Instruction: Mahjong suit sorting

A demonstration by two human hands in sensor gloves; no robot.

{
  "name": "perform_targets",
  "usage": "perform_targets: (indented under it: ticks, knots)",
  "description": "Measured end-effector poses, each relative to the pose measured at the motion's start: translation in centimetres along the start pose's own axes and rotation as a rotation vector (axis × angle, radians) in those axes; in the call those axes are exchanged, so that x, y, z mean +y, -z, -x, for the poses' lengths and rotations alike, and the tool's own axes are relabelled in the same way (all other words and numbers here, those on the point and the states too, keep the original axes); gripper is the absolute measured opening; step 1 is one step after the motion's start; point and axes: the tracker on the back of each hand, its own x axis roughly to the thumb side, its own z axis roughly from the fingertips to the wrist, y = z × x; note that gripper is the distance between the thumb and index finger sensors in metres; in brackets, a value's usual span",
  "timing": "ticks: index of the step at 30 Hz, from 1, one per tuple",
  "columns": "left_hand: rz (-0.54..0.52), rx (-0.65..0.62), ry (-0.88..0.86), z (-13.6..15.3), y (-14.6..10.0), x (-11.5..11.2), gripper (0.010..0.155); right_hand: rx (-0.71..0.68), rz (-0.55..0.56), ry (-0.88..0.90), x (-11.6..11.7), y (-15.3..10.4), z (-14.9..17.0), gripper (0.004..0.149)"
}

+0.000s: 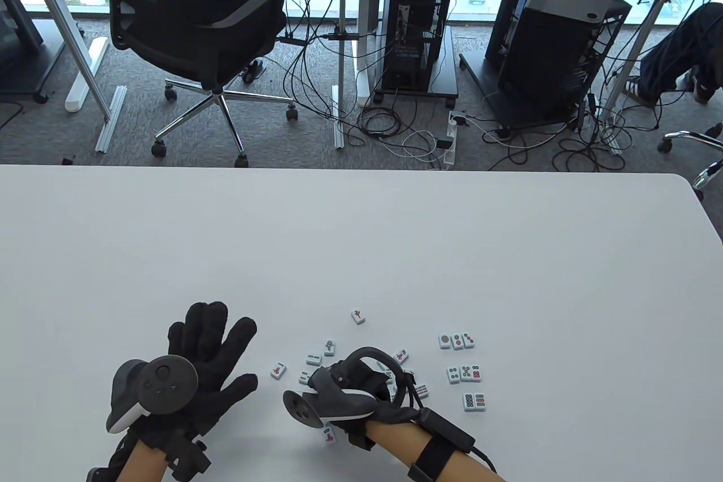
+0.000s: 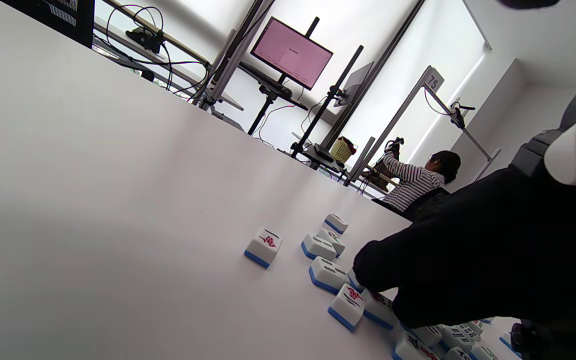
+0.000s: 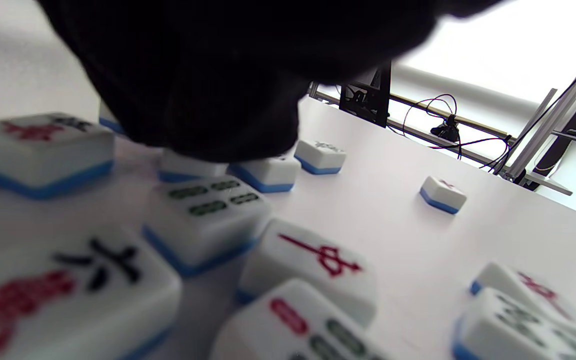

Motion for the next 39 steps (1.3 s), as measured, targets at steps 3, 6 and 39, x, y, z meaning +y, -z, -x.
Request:
perform_targets:
  ticks: [3,6,39]
  knots:
    - [0.0,0.0,-0.001,0.0,0.0,0.0,0.079,-0.037,0.027,-0.026,0.2,-0.4,0.1,0.043]
    - [0.002,0.001,0.001,0.0,0.0,0.0,0.079,-0.092,0.078,-0.073,0.3,-0.9,0.5,0.044]
    - [-0.022,-0.012,-0.029,0.0,-0.2,0.5,0.079,0.5,-0.372,0.211,0.0,2.5,1.2,0.054]
